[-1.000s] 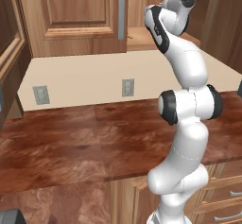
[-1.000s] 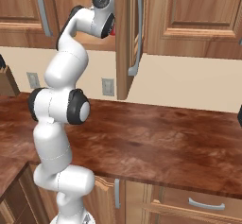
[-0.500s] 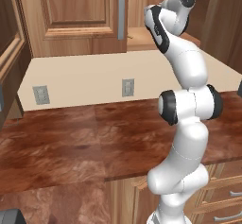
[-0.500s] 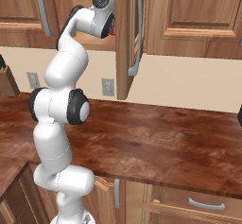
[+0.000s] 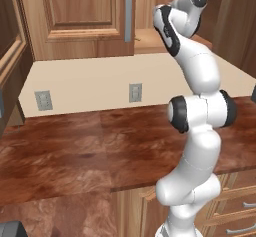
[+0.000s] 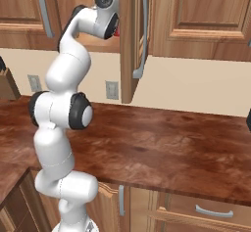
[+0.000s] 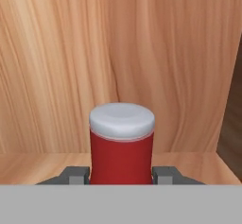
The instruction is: The dining table condiment station is running low on ketchup. Refill the condiment station by opening the cabinet and taking the ketchup from the cabinet and placing it on the dining table.
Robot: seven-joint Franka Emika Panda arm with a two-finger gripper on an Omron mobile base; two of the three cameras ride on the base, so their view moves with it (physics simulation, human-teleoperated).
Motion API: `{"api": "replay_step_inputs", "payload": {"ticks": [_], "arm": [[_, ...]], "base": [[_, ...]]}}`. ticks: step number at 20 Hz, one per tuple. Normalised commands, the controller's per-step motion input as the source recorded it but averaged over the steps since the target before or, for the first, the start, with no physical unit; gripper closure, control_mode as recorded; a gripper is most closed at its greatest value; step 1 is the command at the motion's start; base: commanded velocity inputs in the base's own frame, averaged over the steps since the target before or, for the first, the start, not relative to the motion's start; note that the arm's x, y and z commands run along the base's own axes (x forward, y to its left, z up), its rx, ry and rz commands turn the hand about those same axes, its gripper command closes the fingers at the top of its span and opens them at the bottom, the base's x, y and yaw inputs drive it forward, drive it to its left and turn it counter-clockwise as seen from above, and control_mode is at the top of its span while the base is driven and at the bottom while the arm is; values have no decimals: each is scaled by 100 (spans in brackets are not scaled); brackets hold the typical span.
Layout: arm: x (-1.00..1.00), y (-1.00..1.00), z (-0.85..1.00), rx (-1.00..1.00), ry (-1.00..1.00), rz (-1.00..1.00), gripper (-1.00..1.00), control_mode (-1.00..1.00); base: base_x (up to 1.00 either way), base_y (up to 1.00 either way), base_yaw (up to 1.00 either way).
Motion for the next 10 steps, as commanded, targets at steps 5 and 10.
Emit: {"api": "replay_step_inputs", "payload": {"ticks": [5, 10], "arm": [[-73, 18, -8, 0, -7, 0, 100, -100], [-100, 38, -22, 0, -11, 0, 100, -100]], "base": [[0, 0, 0], [0, 0, 0]]}}
